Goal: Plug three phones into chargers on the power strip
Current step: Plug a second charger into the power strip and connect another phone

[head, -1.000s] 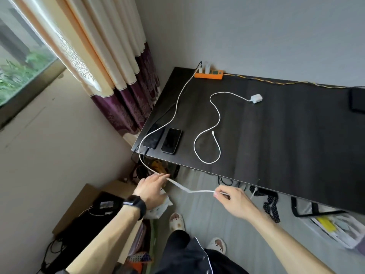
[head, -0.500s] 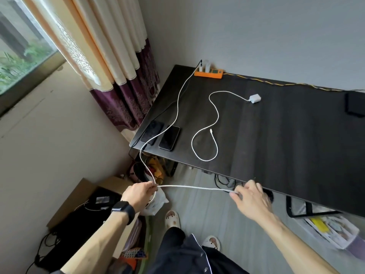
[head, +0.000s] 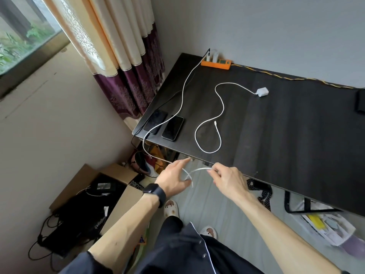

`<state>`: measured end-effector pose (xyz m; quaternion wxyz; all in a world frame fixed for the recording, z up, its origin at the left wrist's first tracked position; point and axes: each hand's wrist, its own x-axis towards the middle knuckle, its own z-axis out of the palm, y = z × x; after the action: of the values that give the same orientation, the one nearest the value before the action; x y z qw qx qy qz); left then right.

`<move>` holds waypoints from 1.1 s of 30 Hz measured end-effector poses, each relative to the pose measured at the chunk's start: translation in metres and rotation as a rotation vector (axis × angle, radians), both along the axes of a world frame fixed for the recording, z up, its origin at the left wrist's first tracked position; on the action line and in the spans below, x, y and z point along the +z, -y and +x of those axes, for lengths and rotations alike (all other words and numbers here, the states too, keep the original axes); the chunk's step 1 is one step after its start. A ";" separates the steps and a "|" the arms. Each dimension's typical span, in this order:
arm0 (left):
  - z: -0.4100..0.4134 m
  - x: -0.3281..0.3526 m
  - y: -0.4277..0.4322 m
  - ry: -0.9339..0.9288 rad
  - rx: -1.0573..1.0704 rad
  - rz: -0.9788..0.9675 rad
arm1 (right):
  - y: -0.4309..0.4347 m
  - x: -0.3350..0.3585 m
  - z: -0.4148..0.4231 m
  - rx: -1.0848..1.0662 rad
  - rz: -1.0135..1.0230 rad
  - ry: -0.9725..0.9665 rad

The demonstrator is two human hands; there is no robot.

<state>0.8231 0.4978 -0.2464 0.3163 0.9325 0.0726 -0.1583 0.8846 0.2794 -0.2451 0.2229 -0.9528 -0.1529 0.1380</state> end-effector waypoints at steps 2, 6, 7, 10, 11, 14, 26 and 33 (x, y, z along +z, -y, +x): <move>0.011 0.006 0.017 0.119 -0.058 0.049 | -0.006 -0.001 0.001 0.038 0.043 -0.001; 0.008 0.004 0.026 0.002 -0.098 0.093 | -0.010 0.003 0.008 -0.175 0.422 -0.245; 0.002 0.000 0.025 -0.038 -0.100 0.097 | -0.011 0.006 0.012 -0.271 0.537 -0.322; -0.010 -0.012 0.022 -0.079 -0.071 0.104 | -0.014 0.016 0.020 -0.400 0.744 -0.357; -0.009 -0.012 0.021 -0.074 -0.028 0.062 | -0.014 0.018 0.021 -0.387 0.751 -0.329; 0.012 0.000 0.019 -0.037 0.232 -0.192 | -0.011 0.016 0.017 -0.306 0.683 -0.294; 0.067 0.047 0.026 0.035 0.608 -0.867 | 0.007 -0.009 -0.024 -0.001 0.470 -0.404; 0.061 0.049 0.016 0.032 0.521 -0.828 | 0.016 -0.012 -0.028 -0.062 0.476 -0.398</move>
<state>0.8839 0.4814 -0.1972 0.6908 0.6815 0.2295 -0.0750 0.8569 0.2636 -0.2574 0.4692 -0.8324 -0.1053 0.2755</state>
